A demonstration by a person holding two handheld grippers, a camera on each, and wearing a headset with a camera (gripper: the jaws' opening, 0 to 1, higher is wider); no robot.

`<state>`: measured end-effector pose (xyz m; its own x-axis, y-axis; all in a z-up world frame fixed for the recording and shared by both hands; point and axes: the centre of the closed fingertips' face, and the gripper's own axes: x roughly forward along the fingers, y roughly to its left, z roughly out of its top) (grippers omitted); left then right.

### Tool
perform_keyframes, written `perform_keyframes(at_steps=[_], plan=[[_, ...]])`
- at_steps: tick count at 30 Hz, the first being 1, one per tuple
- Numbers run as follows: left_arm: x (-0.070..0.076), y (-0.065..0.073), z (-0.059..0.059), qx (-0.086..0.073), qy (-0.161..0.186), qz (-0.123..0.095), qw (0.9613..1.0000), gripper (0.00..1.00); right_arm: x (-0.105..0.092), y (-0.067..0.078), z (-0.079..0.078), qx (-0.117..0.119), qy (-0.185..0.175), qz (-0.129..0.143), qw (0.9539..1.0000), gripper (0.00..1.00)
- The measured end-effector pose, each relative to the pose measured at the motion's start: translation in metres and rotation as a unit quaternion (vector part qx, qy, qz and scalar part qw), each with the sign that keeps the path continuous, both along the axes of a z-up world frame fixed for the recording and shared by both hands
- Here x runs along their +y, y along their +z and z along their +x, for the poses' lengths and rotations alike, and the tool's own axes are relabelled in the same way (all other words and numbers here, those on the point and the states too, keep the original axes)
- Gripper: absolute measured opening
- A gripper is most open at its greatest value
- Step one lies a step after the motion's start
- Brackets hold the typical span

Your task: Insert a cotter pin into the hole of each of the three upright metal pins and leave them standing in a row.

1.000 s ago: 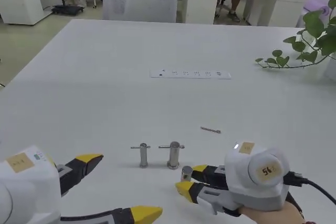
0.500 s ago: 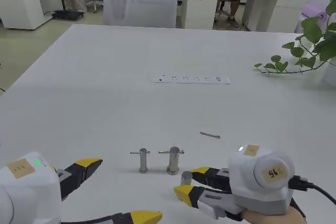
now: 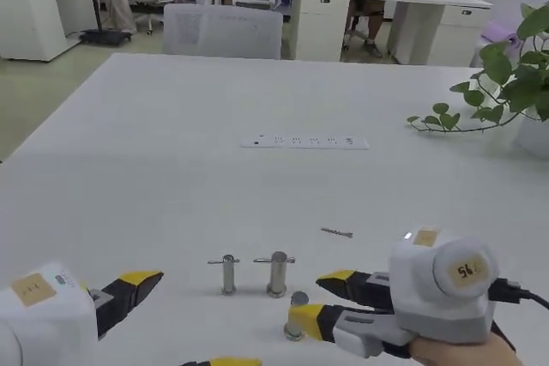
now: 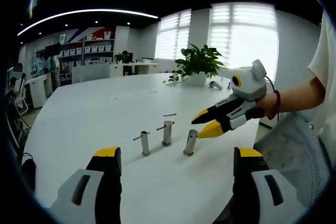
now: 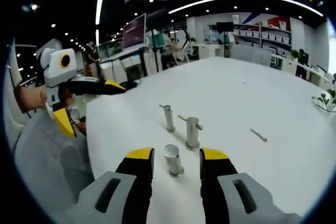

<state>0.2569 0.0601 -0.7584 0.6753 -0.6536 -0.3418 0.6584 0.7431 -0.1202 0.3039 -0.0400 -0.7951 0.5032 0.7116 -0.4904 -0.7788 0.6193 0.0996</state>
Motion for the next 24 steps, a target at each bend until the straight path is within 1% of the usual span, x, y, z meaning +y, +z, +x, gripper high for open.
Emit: perform_keyframes(at_steps=[2,5,8,13,16,20,22,24], plan=[[0.0,0.0,0.0,0.001,-0.001,0.0,1.0,0.89,-0.002,0.003,0.003,-0.001,-0.001,-0.001,1.0,0.36],[-0.001,0.0,0.0,0.0,-0.003,-0.001,1.0,0.9,-0.009,0.011,0.01,-0.003,-0.004,0.001,1.0,0.36],[-0.001,0.002,0.0,-0.002,-0.003,-0.004,1.0,0.91,-0.015,0.015,0.018,0.004,-0.009,0.002,1.0,0.36],[-0.002,0.003,0.0,-0.005,-0.005,-0.004,1.0,0.93,-0.029,0.02,0.039,0.011,-0.019,-0.004,0.9998,0.36],[-0.002,0.004,0.001,-0.007,-0.004,-0.006,0.9999,0.94,-0.037,0.018,0.051,0.009,-0.019,-0.019,0.9996,0.35],[-0.001,0.003,0.002,-0.008,-0.001,-0.005,1.0,0.97,-0.044,0.013,0.067,0.017,-0.017,-0.029,0.9993,0.35],[-0.001,0.002,0.002,-0.007,-0.002,-0.004,1.0,0.97,-0.047,0.009,0.071,0.019,-0.007,-0.043,0.9989,0.35],[-0.001,0.002,0.003,-0.008,-0.001,-0.003,1.0,0.98,-0.05,0.005,0.078,0.023,-0.003,-0.052,0.9984,0.34]])
